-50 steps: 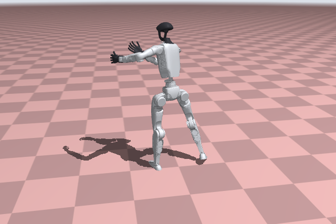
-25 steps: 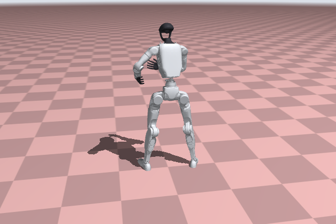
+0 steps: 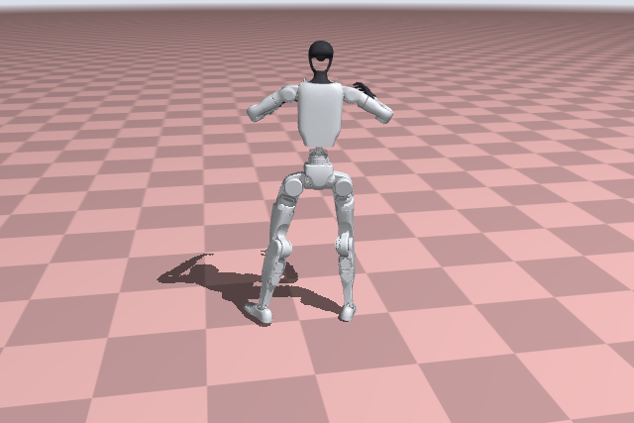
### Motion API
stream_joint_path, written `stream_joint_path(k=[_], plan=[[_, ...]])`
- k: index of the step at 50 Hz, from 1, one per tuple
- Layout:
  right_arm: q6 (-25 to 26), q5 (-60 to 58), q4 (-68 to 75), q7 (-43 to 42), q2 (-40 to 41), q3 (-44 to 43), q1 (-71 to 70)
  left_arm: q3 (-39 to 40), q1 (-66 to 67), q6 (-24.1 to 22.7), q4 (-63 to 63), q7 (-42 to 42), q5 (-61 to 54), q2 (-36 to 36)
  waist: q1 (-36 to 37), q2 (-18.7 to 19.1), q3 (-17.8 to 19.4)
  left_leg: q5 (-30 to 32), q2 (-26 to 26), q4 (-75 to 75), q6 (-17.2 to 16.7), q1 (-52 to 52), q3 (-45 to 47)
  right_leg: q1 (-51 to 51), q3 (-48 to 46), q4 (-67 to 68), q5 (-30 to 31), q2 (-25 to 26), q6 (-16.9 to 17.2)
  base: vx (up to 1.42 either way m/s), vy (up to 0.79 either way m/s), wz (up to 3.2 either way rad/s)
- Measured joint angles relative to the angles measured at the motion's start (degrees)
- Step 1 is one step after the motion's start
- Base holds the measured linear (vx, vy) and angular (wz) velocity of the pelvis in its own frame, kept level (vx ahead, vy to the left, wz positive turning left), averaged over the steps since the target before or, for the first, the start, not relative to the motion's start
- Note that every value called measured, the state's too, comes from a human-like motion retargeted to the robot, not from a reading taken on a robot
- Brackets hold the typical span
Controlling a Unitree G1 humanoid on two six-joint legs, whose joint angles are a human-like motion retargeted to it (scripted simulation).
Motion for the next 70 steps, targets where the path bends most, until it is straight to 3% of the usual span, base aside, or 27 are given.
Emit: stream_joint_path(k=[9,15,18,31,41,70], plan=[[0.81,-9.47,-3.66,2.62,-10.06,-22.15,14.43,15.22,7.06,-4.09,-3.65,-0.59,5.90,12.84,0.95,1.33,-3.34,-2.73,-0.33,-0.67,-1.61,0.35,0.10,2.02,-2.08,-1.97,0.61,-0.24,0.00,0.02,0.12,0.18],[0.76,-17.10,-4.02,4.27,-13.32,-28.92,20.26,20.25,9.47,-7.06,-2.50,-0.71,14.93,18.79,2.48,0.08,-4.82,-5.09,-3.97,-0.64,-2.07,0.42,-0.92,3.90,-2.86,-3.85,0.89,-3.91,0.00,0.00,0.24,0.23],[0.69,-15.57,-4.86,5.37,-15.20,-32.77,24.03,23.25,11.52,-6.11,-2.75,0.51,17.58,21.17,2.90,-1.08,-5.26,-5.45,-6.93,-0.92,-1.83,0.25,-1.96,4.75,-3.09,-4.42,0.60,-6.97,-0.06,0.00,0.26,0.31],[2.15,-20.36,-7.14,6.55,-16.36,-41.27,32.87,35.62,23.53,-7.62,-2.42,1.32,21.35,30.51,8.98,-3.11,-4.60,-6.20,-8.81,0.36,-2.27,-1.84,-2.10,4.50,-3.22,-6.84,2.48,-8.72,0.00,-0.02,0.07,0.03],[3.50,-23.19,-8.92,7.66,-16.11,-43.43,35.08,44.07,29.78,-7.09,-1.28,1.57,19.78,30.85,9.64,-3.98,-3.69,-6.16,-8.82,0.28,-1.86,-1.55,-2.40,4.89,-3.40,-6.64,2.30,-8.74,0.00,0.00,0.00,0.00],[4.46,-22.95,-7.65,9.63,-17.77,-51.35,41.25,52.75,35.31,-6.45,-0.49,0.38,15.70,28.97,7.41,-4.49,-3.88,-6.68,-8.26,0.68,-1.62,0.10,-0.71,5.40,-1.73,-6.89,2.24,-8.15,0.00,0.00,0.00,0.00]])
